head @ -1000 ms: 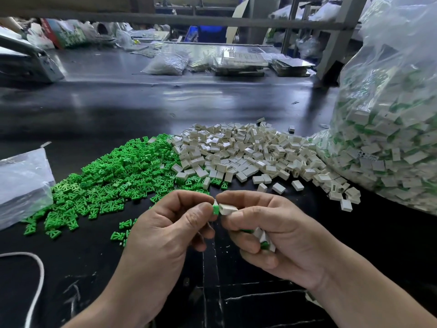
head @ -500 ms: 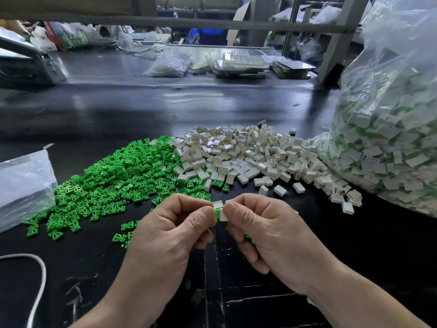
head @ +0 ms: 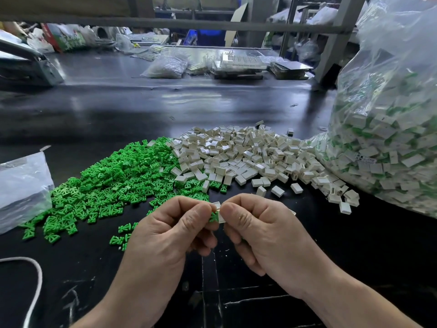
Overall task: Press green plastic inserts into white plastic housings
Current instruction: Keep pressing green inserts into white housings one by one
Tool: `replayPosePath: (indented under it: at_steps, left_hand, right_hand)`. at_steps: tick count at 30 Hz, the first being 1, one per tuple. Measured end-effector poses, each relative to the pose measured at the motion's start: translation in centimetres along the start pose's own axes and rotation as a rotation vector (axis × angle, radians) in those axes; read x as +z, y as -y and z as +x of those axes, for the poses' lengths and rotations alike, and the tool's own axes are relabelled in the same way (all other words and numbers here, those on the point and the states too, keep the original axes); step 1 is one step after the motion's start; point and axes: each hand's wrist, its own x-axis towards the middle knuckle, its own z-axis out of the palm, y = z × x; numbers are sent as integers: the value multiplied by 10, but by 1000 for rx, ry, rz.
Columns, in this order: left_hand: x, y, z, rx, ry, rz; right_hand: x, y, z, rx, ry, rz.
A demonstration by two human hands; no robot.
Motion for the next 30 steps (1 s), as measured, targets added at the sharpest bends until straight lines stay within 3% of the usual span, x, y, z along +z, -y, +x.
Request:
replayPosePath:
  at_steps: [8, 17, 23, 30]
  left_hand:
    - [8, -6, -1, -222, 232, -432]
    - [13, -7, -1, -242, 140, -470]
    - [10, -9, 0, -289, 174, -476]
    - [14, -9, -3, -249, 172, -458]
  right_hand:
    - [5, -5, 1, 68, 15, 219]
    - [8, -3, 0, 32, 32, 199]
    - [8, 4, -2, 32, 62, 171]
    - [10, 11, -5, 75, 184, 381]
